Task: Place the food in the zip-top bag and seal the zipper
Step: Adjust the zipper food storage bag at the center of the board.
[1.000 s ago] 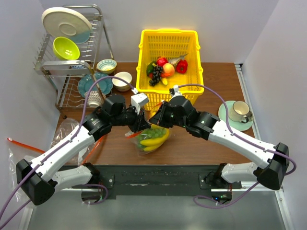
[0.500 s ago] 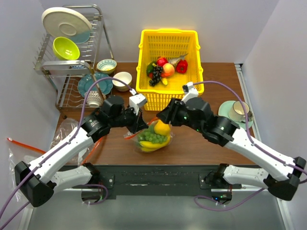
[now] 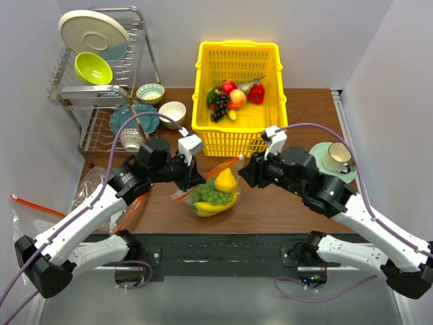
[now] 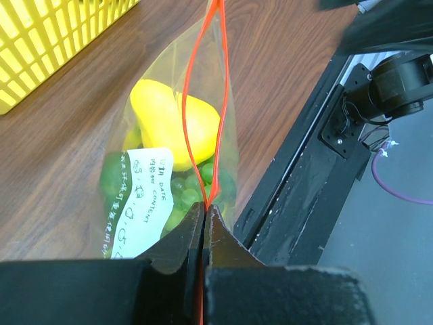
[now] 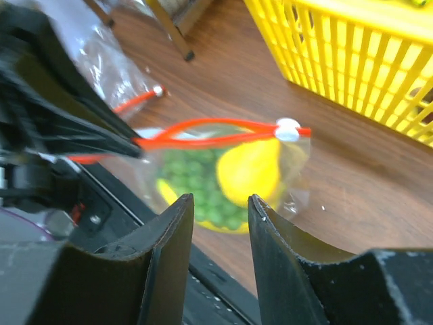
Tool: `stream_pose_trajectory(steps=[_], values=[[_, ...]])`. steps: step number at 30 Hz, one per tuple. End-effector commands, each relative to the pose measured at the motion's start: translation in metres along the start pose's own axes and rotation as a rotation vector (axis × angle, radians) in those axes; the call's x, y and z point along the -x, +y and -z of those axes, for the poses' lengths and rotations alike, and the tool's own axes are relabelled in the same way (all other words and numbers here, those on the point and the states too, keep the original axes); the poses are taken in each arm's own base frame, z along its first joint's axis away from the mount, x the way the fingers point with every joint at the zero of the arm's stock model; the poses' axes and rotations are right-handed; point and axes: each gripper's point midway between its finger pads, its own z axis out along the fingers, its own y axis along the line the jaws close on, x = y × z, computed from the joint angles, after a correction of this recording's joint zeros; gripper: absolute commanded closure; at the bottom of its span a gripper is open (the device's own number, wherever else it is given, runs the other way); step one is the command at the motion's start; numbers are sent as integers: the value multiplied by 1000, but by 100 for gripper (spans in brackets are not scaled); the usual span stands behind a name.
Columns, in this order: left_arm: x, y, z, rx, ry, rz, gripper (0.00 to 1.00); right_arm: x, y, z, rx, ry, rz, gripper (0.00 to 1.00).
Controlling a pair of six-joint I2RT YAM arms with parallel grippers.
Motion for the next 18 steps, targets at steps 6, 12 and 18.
stream_pose_trajectory(steps=[6,12,18], values=[[9,0,13,31,-50,-43,100,-1,1,-11,301,-241,-6,38],[-1,11,12,87,-25,-10,100,-24,-8,-36,340,-246,24,18],[-7,13,12,97,-5,4,100,-8,-13,-38,351,-402,61,12]])
